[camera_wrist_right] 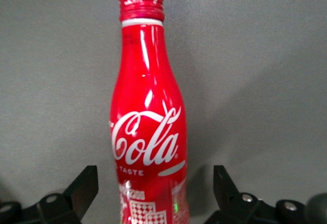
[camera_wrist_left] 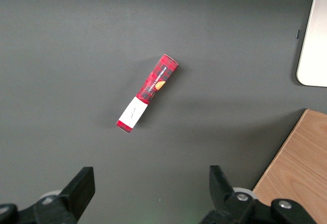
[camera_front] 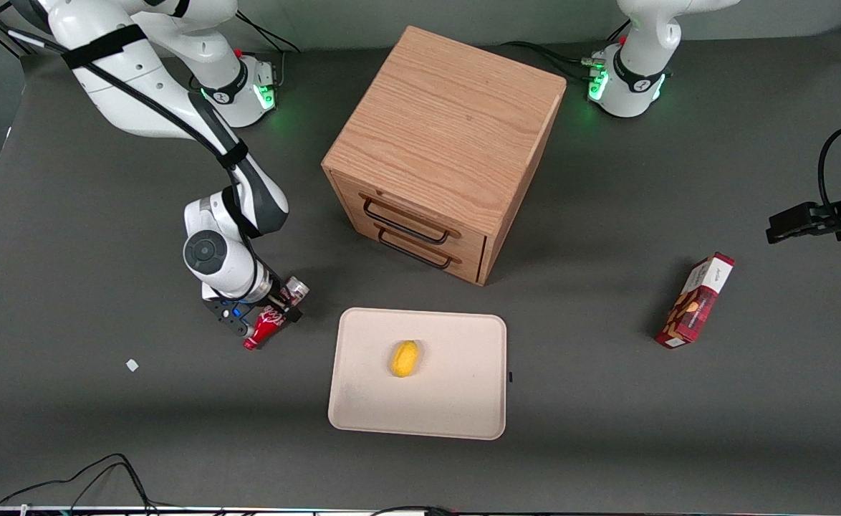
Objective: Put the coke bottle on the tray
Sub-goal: 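Close the right gripper around the bottle's body and lift it, then carry the held bottle over to the white tray beside the lemon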
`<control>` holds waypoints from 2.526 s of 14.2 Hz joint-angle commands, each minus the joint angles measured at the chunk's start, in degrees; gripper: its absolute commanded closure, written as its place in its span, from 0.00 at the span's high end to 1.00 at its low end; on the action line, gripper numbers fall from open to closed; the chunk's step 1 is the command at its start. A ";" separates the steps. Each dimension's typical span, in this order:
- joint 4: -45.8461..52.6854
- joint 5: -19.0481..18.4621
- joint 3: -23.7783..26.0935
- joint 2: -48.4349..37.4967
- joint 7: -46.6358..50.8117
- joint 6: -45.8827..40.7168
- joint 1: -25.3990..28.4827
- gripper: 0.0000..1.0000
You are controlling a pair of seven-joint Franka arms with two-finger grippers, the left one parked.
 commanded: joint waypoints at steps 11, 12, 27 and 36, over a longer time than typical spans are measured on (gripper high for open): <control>-0.36 -4.07 -0.18 0.73 4.59 2.25 -0.09 0.00; -0.36 -4.16 -0.18 0.64 4.59 2.17 -0.17 0.00; 0.42 -3.46 4.11 -10.94 -2.61 -12.83 -7.97 0.00; 20.18 -2.41 32.50 -15.88 -9.46 -45.00 -35.75 0.00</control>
